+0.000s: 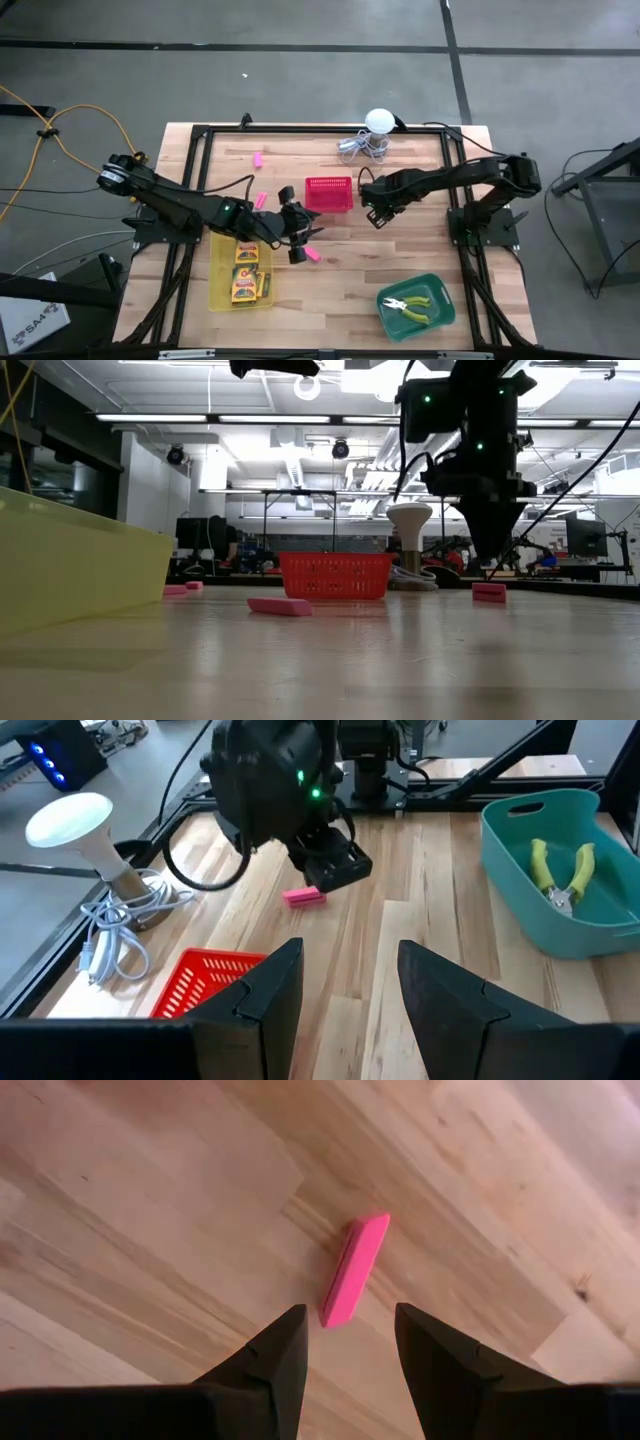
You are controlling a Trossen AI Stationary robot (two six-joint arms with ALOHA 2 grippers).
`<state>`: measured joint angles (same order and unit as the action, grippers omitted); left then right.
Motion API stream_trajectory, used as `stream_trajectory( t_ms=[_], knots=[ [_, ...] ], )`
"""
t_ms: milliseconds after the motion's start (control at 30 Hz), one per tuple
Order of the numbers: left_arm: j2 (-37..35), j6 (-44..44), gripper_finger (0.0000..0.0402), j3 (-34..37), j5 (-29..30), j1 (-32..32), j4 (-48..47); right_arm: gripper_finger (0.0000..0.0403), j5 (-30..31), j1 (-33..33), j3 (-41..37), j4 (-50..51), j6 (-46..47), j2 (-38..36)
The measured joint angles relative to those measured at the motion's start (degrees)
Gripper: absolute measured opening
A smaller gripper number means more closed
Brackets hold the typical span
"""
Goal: Pick & Place School Supplies
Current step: Put the pink eraser into the red bin
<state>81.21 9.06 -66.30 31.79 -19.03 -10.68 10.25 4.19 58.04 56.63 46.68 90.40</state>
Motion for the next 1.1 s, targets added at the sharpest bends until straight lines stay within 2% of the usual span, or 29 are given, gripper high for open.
stream_trajectory(
  t_ms=[467,800,1100],
  knots=[
    [0.00,-0.02,0.0159,0.00,-0.02,-0.02,-1.16,0.0142,-1.61,0.59,0.00,-0.98,2.69,1.06],
    [0.00,-0.02,0.0159,0.00,-0.03,0.00,-1.34,0.0142,-3.62,3.77,0.00,-2.54,-1.94,1.06],
    [0.00,-0.03,0.0159,0.00,-0.04,-0.02,-1.33,0.0142,-9.06,9.28,0.00,-2.69,-7.44,1.04]
  ],
)
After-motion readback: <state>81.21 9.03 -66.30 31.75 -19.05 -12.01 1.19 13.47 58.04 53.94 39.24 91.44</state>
